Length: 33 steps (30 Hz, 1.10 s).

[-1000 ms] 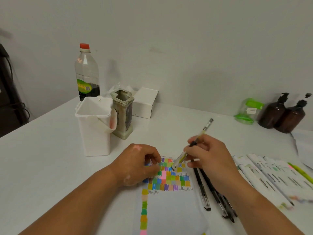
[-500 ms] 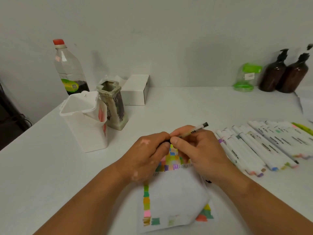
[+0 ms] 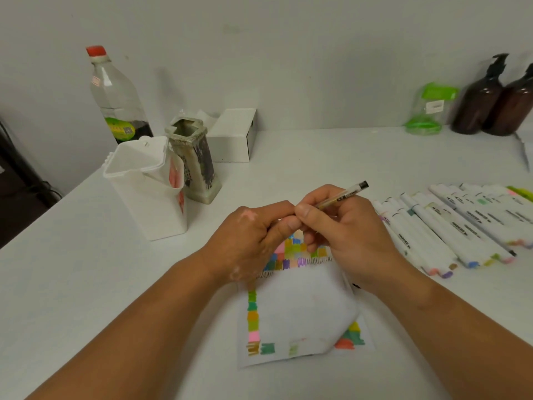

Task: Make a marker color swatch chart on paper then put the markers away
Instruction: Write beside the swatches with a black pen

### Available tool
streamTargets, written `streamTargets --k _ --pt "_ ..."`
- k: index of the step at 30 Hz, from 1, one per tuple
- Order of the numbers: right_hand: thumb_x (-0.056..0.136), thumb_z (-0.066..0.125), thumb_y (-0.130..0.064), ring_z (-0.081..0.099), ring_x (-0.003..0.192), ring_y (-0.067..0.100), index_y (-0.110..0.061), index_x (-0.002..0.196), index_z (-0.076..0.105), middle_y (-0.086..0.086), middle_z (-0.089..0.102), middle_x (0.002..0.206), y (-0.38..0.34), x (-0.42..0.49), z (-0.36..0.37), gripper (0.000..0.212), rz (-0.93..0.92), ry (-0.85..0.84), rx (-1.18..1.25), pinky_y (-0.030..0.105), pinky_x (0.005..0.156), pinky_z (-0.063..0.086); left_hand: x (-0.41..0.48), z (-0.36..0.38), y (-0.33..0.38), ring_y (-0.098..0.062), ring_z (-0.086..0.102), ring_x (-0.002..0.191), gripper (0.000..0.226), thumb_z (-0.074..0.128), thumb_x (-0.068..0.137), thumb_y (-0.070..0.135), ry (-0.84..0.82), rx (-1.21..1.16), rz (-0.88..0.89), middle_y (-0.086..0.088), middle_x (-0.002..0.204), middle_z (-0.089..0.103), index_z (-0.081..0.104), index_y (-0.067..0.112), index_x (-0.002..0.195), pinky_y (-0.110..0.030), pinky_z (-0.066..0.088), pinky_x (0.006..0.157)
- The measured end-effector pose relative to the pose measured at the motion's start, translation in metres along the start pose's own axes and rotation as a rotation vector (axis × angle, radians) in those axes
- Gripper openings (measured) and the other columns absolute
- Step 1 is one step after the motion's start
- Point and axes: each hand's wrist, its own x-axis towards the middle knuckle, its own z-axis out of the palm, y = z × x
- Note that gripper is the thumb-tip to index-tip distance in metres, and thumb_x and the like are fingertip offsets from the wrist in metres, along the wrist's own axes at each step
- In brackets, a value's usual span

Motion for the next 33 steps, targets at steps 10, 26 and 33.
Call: streamTargets --k 10,26,33 --pt "0.095 0.051 -0.007 0.067 0.057 0.018 -0.017 0.073 0.077 0.009 0.07 0.064 -0.01 0.0 -0.012 0.036 0.191 0.148 0.155 0.027 0.05 0.056 -0.004 -0.012 -0.034 -0.01 0.06 0.078 0.028 0.07 0.083 0.054 -0.181 0.208 -0.214 0.018 0.087 0.059 0.072 0.034 0.103 -0.012 0.041 0.063" --pt "0.085 0.071 -0.016 0.065 0.05 0.018 -0.028 0.077 0.073 0.008 0.071 0.063 0.012 -0.012 0.024 0.015 0.224 -0.147 -0.399 0.038 0.055 0.06 -0.005 -0.019 -0.042 -0.008 0.054 0.077 0.033 0.074 0.08 0.055 -0.159 0.256 -0.245 0.015 0.087 0.055 0.07 0.037 0.107 -0.018 0.041 0.068" --pt "0.085 0.071 -0.016 0.064 0.049 0.014 -0.027 0.078 0.074 0.006 0.071 0.064 0.012 -0.013 0.025 0.013 0.217 -0.168 -0.44 0.032 0.055 0.058 -0.005 -0.02 -0.041 -0.009 0.054 0.078 0.037 0.073 0.08 0.056 -0.184 0.261 -0.258 0.014 0.089 0.055 0.069 0.035 0.11 -0.018 0.041 0.067"
